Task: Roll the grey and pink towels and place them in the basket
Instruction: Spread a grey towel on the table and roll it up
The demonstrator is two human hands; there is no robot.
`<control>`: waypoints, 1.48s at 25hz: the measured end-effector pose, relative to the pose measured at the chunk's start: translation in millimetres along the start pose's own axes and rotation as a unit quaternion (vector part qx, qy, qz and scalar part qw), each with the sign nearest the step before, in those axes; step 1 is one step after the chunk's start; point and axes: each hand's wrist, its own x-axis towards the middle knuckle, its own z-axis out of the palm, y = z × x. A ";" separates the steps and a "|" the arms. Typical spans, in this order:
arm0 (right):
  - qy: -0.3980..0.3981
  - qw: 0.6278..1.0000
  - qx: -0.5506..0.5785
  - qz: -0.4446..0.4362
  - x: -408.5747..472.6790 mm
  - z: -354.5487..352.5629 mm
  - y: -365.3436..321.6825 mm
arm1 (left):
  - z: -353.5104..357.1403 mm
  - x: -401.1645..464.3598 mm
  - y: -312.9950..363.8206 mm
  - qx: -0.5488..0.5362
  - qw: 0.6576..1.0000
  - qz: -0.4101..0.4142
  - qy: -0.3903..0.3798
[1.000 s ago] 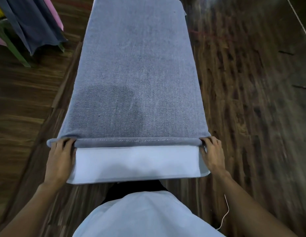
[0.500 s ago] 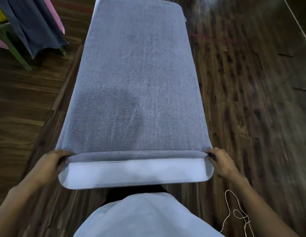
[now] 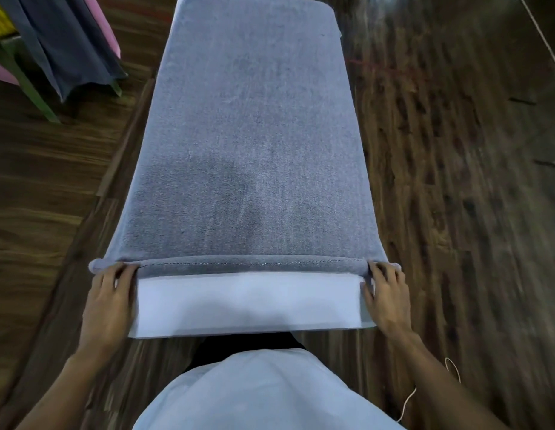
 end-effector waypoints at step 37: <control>-0.085 0.970 0.222 0.052 18.1 -21.7 2.3 | -28.0 33.2 -16.9 -0.069 0.991 0.053 -0.098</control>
